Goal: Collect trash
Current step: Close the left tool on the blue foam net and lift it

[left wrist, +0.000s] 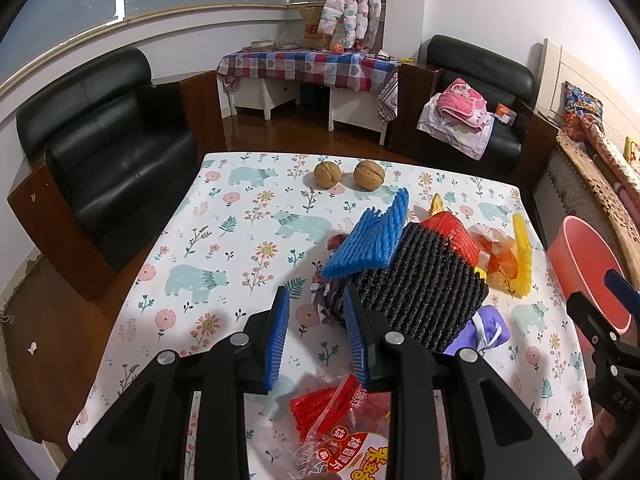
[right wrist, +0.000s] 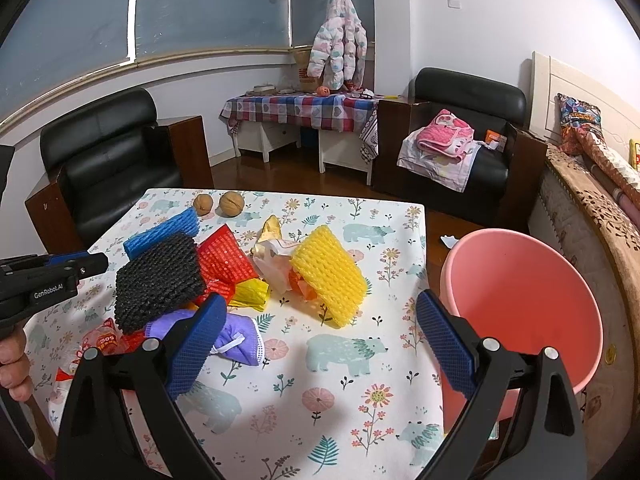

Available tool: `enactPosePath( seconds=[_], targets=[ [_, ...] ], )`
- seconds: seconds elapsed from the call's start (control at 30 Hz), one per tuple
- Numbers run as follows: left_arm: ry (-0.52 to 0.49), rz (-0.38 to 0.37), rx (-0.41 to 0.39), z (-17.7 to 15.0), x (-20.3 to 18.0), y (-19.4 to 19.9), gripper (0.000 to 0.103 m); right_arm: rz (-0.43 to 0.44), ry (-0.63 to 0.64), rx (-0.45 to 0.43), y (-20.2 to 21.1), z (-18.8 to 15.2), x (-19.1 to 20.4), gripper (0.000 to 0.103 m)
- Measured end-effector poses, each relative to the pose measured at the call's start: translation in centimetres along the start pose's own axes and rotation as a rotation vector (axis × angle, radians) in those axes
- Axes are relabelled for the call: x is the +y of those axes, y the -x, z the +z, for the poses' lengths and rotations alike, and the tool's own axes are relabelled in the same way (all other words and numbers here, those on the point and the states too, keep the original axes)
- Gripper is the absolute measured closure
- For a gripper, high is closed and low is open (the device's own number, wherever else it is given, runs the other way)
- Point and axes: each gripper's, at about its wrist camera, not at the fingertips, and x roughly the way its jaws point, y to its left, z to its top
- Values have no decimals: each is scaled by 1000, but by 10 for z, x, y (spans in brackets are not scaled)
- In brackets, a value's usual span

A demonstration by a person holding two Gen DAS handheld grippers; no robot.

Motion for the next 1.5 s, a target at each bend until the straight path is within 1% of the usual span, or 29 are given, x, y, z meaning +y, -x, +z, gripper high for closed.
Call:
enactPosePath(
  seconds=[0.4,0.47,0.63,0.77,0.83,1.0,1.1,1.3,1.33,1.37,1.43,1.5],
  targets=[
    [4,-72,-27,-2,12,7,75,-2,-13,16,-3,-3,-3,7],
    [3,-93,-29,-2,14,9,75,0,-12,19,-4,-4,-3,7],
    [-25,-156,-30,1,13,10,75,7,-12,25,-9,-4,-1,7],
    [-74,-182,-29,6,4,8,70,13,-13,30,-10,-5,-1,7],
    [-94,-189,-27,9,0,6,68,16,-16,33,-12,-5,0,7],
    [-118,-190,-20,16,-7,-3,68,26,-24,42,-16,-6,0,7],
    [-131,-187,-16,20,-8,-10,68,38,-28,54,-21,-6,-2,13],
    [-149,-201,0,22,-11,-26,68,57,-32,69,-30,-6,-1,13],
    [-148,-202,4,23,-11,-29,70,58,-32,71,-31,-6,-1,13],
    [-146,-203,5,23,-11,-31,77,57,-33,73,-33,-6,-1,13],
    [-142,-207,12,23,-10,-35,88,57,-37,79,-36,-5,-2,13],
    [-129,-209,11,23,-7,-36,94,58,-41,81,-38,-6,-3,13]
  ],
)
